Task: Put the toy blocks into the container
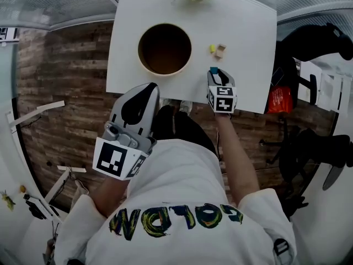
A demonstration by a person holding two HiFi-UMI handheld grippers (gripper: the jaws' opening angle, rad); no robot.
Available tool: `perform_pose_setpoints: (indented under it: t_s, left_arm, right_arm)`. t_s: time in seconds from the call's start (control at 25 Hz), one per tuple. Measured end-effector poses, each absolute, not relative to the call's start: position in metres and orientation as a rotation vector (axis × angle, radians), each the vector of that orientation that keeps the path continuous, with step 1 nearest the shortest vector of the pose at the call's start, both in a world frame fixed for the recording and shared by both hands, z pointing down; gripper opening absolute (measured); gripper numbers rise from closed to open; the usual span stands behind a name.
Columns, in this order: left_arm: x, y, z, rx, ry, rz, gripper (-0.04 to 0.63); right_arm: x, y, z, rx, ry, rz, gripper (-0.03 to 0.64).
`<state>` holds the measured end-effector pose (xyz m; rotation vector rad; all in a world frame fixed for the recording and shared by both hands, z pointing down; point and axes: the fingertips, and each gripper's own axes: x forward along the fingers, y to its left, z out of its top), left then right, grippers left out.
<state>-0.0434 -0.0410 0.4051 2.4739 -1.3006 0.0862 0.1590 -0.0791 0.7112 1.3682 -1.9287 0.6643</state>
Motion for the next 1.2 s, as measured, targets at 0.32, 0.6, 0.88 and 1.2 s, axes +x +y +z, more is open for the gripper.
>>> perform_pose_setpoints:
  t_s: [0.32,0.6,0.88,1.2]
  left_arm:
    - [-0.038,-0.052,0.388,2.511,-1.326,0.050,0.012]
    - [-0.036,-0.057,0.369,2.531,-1.354,0.026,0.012]
    - [-0.038,-0.062,0.348,2.548,-1.387,-0.012,0.012]
    - [-0.030,-0.065,0.320,2.583,-1.386,-0.052,0.012]
  right_arm:
    - [0.169,-0.091,0.609,1.450,-2.023,0.481,0.149]
    - [0.160,-0.087,0.506,1.511,-2.158,0.376,0.149]
    - [0.156,-0.078,0.413,1.557,-2.266,0.253,0.149]
    - [0.159,-0.066,0.355,1.603,-2.308,0.190,0.149]
